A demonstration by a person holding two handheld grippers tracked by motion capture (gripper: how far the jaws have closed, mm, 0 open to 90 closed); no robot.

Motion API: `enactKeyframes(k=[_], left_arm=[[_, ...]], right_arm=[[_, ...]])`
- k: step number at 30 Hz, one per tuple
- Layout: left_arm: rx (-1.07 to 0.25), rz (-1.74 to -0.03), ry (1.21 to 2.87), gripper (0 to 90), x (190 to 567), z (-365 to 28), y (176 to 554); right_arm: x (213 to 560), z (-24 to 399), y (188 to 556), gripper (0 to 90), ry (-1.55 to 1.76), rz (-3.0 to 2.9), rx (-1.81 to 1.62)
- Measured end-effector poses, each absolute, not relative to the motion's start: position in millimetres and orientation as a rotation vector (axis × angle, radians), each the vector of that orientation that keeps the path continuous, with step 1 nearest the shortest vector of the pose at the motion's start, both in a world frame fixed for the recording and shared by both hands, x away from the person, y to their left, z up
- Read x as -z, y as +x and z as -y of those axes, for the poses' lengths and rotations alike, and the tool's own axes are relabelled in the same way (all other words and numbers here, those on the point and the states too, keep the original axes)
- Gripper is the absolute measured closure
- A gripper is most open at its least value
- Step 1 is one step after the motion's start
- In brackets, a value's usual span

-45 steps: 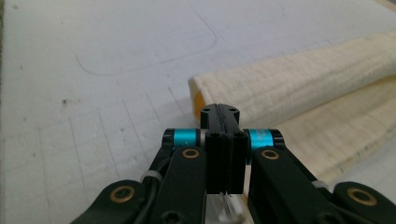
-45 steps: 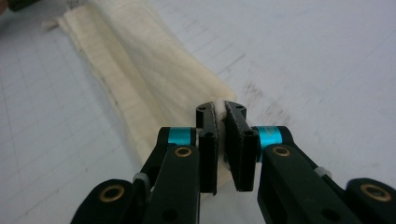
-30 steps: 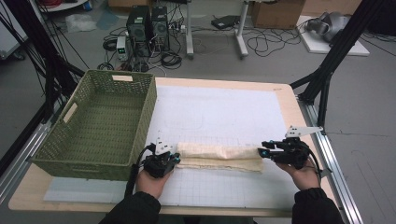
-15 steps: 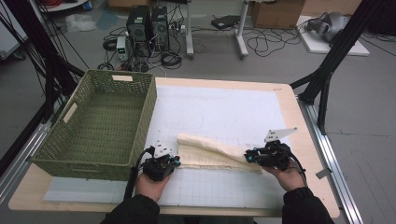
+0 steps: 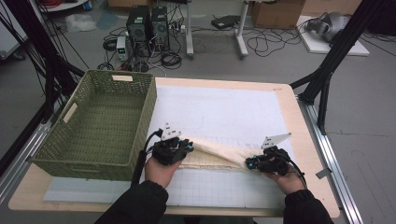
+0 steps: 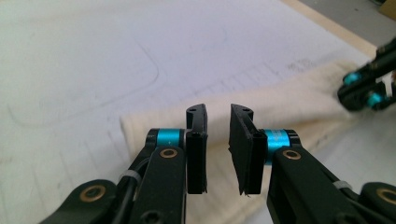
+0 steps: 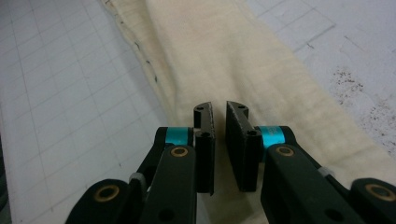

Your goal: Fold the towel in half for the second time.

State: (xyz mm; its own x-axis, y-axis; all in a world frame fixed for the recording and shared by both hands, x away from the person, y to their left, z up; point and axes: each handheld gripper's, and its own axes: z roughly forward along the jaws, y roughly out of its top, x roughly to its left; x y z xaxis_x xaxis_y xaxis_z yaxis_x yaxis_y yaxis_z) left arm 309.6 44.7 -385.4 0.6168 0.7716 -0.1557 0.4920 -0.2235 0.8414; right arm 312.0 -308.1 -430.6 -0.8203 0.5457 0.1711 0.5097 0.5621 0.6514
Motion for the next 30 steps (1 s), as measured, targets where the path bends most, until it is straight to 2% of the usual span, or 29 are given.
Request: enactKeyframes(k=[6, 8, 12, 18, 25, 28, 30], left_arm=[[-0.366, -1.046, 1.905, 75.1, 385, -20, 341], [-0.324, -1.072, 1.948, 75.7, 393, -16, 346], [-0.296, -1.069, 2.045, 81.1, 405, -13, 341], [-0.228, -1.072, 2.112, 82.1, 419, -17, 324], [-0.181, -1.061, 2.127, 82.0, 432, -18, 313], [-0.185, -1.059, 2.126, 82.4, 433, -18, 311], [-0.192, -1.049, 2.132, 82.6, 433, -17, 310]], right_arm=[[432, 309, 311, 81.8, 0.902, -2.745, -1.102], [432, 311, 311, 81.9, 0.894, -2.743, -1.11], [432, 314, 311, 81.8, 0.895, -2.736, -1.111], [422, 315, 312, 79.7, 0.902, -2.68, -1.166], [404, 267, 316, 77.7, 0.797, -2.66, -1.239], [408, 243, 321, 84.7, 0.728, -2.686, -1.182], [411, 232, 324, 86.2, 0.718, -2.707, -1.164]])
